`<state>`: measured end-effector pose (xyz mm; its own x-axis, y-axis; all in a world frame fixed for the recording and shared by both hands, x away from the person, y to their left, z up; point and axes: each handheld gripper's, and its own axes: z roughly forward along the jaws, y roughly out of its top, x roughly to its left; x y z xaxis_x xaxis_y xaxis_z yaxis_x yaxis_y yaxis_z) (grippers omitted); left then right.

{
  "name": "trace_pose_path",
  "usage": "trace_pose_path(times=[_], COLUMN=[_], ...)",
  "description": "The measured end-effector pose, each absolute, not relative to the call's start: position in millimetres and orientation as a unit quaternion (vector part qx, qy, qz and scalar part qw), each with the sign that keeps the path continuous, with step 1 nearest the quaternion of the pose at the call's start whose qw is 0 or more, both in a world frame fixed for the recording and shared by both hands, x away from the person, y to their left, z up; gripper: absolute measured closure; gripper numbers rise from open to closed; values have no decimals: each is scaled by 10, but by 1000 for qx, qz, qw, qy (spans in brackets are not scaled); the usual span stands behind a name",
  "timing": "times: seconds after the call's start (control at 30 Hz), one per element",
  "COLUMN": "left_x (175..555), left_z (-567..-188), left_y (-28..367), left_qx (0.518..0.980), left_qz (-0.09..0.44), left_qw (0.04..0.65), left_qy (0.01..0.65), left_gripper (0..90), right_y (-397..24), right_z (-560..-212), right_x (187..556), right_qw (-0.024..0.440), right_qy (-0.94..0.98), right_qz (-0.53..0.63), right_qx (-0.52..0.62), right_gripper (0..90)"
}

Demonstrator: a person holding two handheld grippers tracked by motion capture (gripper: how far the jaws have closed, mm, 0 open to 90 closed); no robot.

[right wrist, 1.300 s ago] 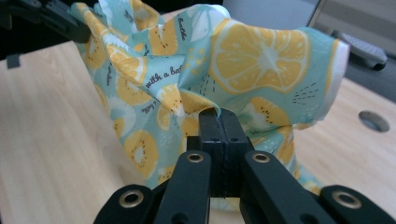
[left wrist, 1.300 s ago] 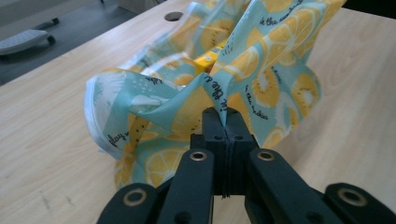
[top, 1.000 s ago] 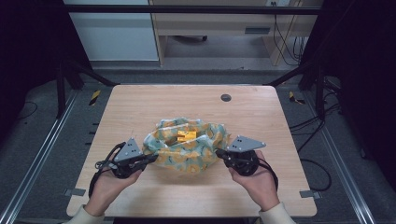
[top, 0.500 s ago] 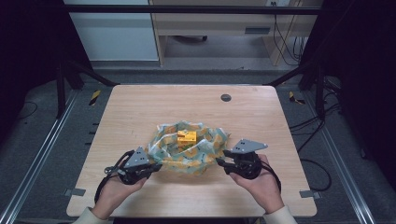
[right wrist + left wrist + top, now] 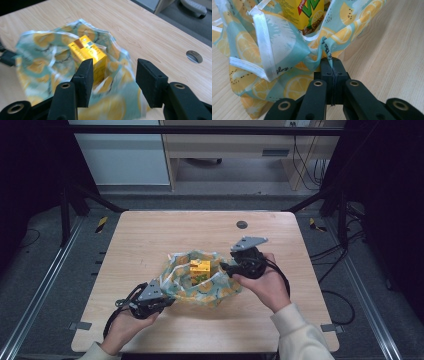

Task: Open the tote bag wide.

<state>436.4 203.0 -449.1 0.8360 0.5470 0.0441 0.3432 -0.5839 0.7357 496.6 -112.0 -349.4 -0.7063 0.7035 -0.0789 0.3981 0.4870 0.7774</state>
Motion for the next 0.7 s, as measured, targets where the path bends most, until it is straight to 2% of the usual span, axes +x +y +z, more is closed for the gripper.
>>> trace_pose_path(times=[0.27, 0.5, 0.57, 0.63, 0.7], left_x=[4365, 4370, 4374, 4374, 4373], left_z=[-4504, -4510, -4510, -4511, -4512], left_y=[2020, 2016, 2017, 2016, 2016], left_qx=[883, 884, 884, 885, 885], left_qz=[134, 133, 132, 131, 132], left_qw=[375, 372, 372, 371, 370], left_qy=[250, 250, 250, 250, 250], left_gripper=[900, 900, 900, 900, 900], right_y=[-921, -864, -857, -855, -863], right_z=[-3623, -3753, -3773, -3781, -3773], right_x=[5347, 5446, 5445, 5437, 5432], right_qw=[190, 153, 143, 136, 136], right_qy=[856, 876, 882, 886, 887], right_qz=[340, 297, 285, 279, 278], right_qx=[339, 347, 347, 346, 342], right_gripper=[494, 572, 658, 790, 860])
